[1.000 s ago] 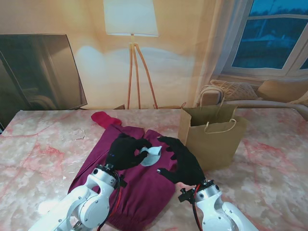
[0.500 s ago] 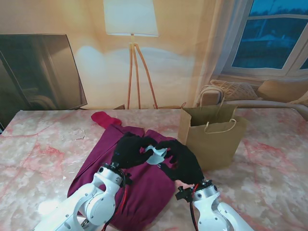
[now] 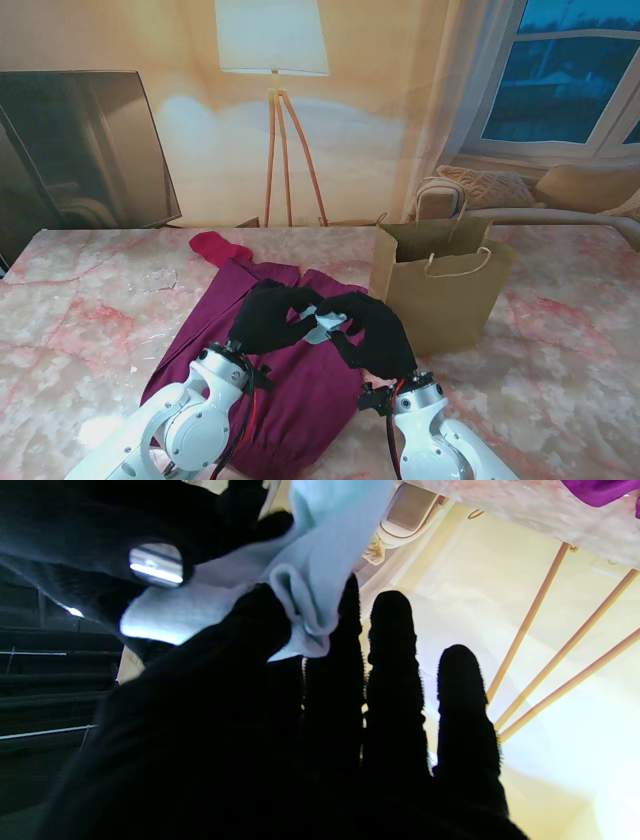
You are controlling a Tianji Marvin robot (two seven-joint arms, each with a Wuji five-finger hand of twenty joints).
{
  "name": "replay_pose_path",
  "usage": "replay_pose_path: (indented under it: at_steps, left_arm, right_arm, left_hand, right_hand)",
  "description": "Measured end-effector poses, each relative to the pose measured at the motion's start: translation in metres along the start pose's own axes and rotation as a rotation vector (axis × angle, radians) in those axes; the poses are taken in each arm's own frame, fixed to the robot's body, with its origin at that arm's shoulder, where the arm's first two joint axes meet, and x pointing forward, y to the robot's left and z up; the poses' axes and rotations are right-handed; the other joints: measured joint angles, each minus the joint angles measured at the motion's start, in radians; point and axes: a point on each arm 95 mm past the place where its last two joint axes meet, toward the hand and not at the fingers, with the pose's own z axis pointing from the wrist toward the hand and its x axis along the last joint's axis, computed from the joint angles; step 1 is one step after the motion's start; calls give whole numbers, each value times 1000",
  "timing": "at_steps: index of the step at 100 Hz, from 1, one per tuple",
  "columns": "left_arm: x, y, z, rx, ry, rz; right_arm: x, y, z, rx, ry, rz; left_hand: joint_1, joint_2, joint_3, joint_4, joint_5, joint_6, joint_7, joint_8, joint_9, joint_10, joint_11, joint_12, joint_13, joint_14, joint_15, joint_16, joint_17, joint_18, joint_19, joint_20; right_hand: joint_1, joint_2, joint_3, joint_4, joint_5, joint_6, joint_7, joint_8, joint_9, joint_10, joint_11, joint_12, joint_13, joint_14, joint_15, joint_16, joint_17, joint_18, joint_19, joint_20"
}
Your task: Fold the socks and the shorts into the kraft paper bag
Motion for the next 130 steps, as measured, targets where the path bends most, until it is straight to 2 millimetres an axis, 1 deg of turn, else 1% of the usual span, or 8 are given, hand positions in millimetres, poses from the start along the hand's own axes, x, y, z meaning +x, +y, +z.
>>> replay_pose_path:
  at_steps: [24,31,46,69,74,79,96,130]
  left_arm:
    - [3,1,0,-22,34,-36]
    - [3,1,0,-23,38,-37]
    - [3,2,-1,-23,42,-38]
    - [1,-2,-5,-15,30,-46]
    - [0,-3,-7,-11,24,-42]
    - [-1,-6,-9,-6,21,-27]
    - [-14,-18,-19,20,-26,18]
    - [-41,-44,-48,65,-156,73]
  right_arm:
    - [0,-2,4,3,-1,-16]
    - [1,-2,6,-1,2,-14]
    - [2,-2,8,-30,6,-9]
    - [4,1,12,-40,9,-24]
    - [6,3,14,-43,13,-31]
    - [7,5,16,-47,18,-40]
    - [20,22,31,-39,47,-85]
    - [48,97,80,-132,86,-225]
  left_hand:
    - [-2,0,0,0,1,-30,10,0,10,0,0,0,0,0,0,0,-1,1,-12,1]
    - [-2,0,0,0,8,-31,10,0,10,0,0,0,0,0,0,0,-10,1,-19,6]
    - [-3,-5,7,0,20,-66,10,-1,10,0,0,0,0,0,0,0,-11,1,-22,11]
    - [-13,-6,8,0,4,-103,-8,-65,-46,0,-42,1,-40,0,-80,-13,-51,1,-86,12]
    - [-55,-6,31,0,-11,-117,-31,-72,-104,-2,-62,-15,-67,-1,-114,-32,-64,6,-115,12]
    - [-153,-5,95,0,-21,-119,-96,-72,-185,-4,-64,-138,-108,-2,-145,-60,-87,14,-156,12]
    - [-246,-2,154,0,-169,22,-365,-179,-450,-1,-153,-321,-263,-6,-306,-183,-149,24,-276,-13]
    - [-267,0,154,0,-182,42,-414,-217,-511,2,-172,-365,-300,-12,-358,-252,-172,25,-330,-32]
  right_hand:
    - [0,-12,-1,0,10,-69,32,9,-45,9,-118,-66,-104,1,-63,-38,-87,15,-63,23]
    - [1,-27,-1,0,46,-75,68,8,-11,9,-114,-59,-19,2,5,-27,-42,15,-41,41]
    - [50,-84,-15,-97,192,-100,182,-16,154,44,-129,-35,176,-17,137,56,126,14,94,71]
    - [63,-118,-16,-100,375,-114,192,-108,309,48,-208,-36,287,-19,237,69,235,14,238,91]
    - [74,-129,-16,-100,392,-115,192,-119,341,48,-220,-36,297,-19,246,70,244,14,254,91]
    - [97,-129,-14,-100,404,-109,192,-128,359,48,-230,-36,299,-19,251,70,246,15,263,92]
    - [115,-139,-12,-100,436,-101,192,-148,423,22,-216,4,299,-19,262,70,247,15,277,92]
    - [115,-142,-11,-100,440,-102,193,-153,423,21,-216,15,299,-19,263,70,247,15,278,92]
